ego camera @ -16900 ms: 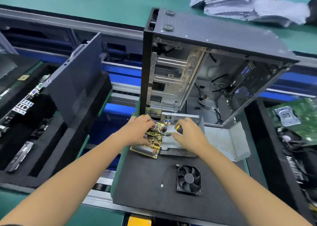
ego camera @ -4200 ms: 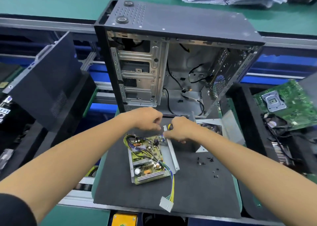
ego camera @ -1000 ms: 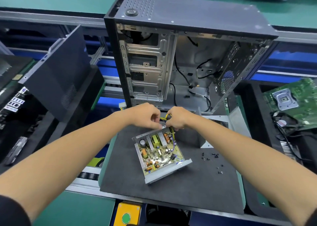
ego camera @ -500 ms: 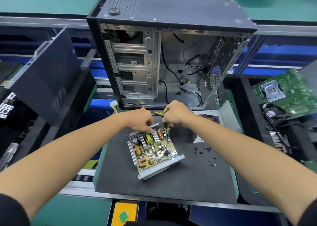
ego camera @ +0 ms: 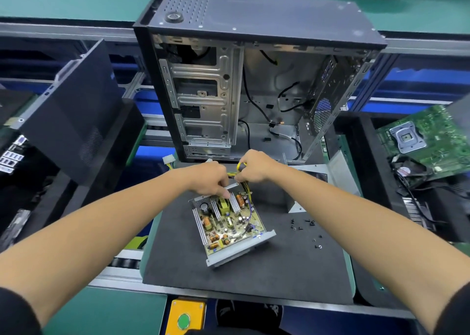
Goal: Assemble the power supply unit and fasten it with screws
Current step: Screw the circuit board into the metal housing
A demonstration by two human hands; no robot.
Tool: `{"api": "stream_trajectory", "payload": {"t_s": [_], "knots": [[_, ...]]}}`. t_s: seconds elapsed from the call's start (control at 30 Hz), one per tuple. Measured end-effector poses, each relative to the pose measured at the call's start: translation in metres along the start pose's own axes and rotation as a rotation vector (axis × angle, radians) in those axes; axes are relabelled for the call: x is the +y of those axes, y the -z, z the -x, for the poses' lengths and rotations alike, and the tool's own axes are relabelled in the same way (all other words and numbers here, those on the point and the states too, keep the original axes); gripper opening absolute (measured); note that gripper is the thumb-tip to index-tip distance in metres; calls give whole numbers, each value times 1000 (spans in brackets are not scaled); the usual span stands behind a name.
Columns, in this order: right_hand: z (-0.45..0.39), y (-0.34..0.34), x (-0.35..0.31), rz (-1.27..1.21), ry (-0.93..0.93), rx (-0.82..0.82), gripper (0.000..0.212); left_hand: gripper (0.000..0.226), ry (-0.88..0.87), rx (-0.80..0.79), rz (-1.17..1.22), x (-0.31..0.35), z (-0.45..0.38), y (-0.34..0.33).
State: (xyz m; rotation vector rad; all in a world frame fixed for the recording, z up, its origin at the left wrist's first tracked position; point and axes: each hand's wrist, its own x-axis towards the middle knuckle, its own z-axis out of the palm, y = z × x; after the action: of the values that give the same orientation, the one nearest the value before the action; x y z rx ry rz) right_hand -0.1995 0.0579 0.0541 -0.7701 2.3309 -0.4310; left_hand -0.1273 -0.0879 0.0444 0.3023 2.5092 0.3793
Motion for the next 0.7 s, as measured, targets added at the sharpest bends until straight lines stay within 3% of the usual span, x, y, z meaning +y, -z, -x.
{"api": "stream_trajectory", "payload": {"t_s": [0.27, 0.5, 0.7], "knots": [[-22, -4, 5, -48, -105, -72, 48, 43, -1, 80, -47, 2, 3, -5], [-32, -2, 4, 95, -260, -115, 49, 41, -15, 103, -70, 3, -7, -7], [-27, 3, 2, 180, -180, -75, 40, 40, -29, 103, -44, 1, -13, -7]]}}
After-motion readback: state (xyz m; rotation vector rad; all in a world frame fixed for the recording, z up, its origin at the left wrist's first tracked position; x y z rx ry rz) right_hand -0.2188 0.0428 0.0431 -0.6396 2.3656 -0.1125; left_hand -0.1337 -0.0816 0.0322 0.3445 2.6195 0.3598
